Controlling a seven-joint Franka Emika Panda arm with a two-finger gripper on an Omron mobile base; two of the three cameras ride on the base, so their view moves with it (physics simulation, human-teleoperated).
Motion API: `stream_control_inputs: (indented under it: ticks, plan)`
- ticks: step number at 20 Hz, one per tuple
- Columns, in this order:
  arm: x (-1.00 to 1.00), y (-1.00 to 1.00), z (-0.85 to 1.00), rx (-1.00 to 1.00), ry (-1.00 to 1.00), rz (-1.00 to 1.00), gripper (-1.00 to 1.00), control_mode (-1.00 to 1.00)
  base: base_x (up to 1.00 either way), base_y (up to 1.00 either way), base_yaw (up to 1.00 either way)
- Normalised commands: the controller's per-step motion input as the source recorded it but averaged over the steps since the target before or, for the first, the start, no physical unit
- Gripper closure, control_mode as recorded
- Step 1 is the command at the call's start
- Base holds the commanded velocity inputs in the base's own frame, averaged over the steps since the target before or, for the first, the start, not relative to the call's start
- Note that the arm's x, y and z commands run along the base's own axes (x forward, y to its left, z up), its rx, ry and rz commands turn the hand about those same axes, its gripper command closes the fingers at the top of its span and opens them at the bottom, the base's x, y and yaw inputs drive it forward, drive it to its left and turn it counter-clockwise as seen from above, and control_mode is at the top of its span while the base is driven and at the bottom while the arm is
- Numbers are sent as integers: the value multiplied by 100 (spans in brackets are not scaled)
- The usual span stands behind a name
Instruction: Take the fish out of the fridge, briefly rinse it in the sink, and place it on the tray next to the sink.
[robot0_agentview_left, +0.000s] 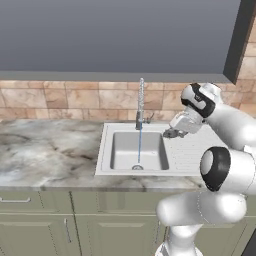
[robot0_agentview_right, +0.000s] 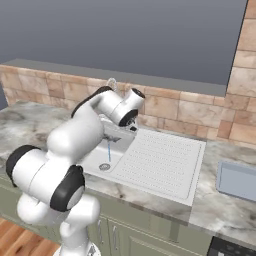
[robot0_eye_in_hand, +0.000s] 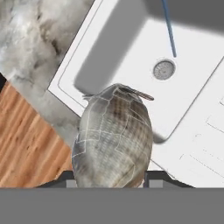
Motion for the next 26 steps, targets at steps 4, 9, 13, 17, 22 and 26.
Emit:
stream_control_inputs:
  ticks: [4, 9, 13, 17, 22, 26]
  plan:
    - [47, -2, -42, 10, 6, 41, 100, -100, 0, 0, 0]
    - [47, 0, -38, 10, 6, 36, 100, -100, 0, 0, 0]
    - [37, 0, -35, 8, 5, 29, 100, -100, 0, 0, 0]
    - [45, 0, -36, 6, 0, 22, 100, -100, 0, 0, 0]
    - [58, 0, -23, 9, 0, 8, 100, -100, 0, 0, 0]
    - [12, 0, -5, 6, -9, 0, 100, -100, 0, 0, 0]
